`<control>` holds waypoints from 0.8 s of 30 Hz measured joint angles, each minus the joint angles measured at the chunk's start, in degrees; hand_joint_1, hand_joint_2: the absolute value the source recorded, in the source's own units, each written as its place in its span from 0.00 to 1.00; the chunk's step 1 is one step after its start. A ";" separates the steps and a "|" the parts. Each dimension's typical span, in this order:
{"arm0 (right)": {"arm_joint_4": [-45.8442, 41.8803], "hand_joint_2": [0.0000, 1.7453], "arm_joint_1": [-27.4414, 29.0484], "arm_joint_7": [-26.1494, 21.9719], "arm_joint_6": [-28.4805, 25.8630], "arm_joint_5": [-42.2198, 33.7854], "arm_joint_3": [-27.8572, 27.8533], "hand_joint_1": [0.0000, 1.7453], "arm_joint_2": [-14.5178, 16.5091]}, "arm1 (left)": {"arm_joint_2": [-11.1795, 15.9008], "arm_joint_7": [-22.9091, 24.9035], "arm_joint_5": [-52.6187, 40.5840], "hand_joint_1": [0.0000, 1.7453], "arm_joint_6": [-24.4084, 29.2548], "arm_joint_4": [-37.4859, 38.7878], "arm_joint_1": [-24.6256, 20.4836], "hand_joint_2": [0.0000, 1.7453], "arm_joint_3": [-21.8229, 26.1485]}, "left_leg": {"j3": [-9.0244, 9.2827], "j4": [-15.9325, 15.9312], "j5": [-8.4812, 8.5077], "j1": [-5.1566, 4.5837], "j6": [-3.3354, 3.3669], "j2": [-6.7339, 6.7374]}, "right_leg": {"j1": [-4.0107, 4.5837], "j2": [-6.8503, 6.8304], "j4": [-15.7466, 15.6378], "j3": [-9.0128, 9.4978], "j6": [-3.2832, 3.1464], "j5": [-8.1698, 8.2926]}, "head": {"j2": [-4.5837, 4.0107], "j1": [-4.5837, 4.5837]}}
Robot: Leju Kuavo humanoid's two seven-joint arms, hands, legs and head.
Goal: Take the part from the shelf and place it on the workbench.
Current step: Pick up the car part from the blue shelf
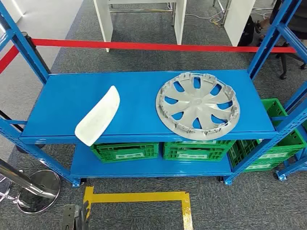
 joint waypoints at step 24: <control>-2.84 0.00 -0.24 -0.20 1.90 9.61 -8.02 0.00 2.12 | 0.06 -3.03 -19.73 0.00 5.05 -44.18 8.68 0.50 8.38 | 0.00 0.00 0.01 0.00 0.00 -0.01 | 0.02 -0.01 0.00 0.03 0.00 0.00 | 0.00 0.00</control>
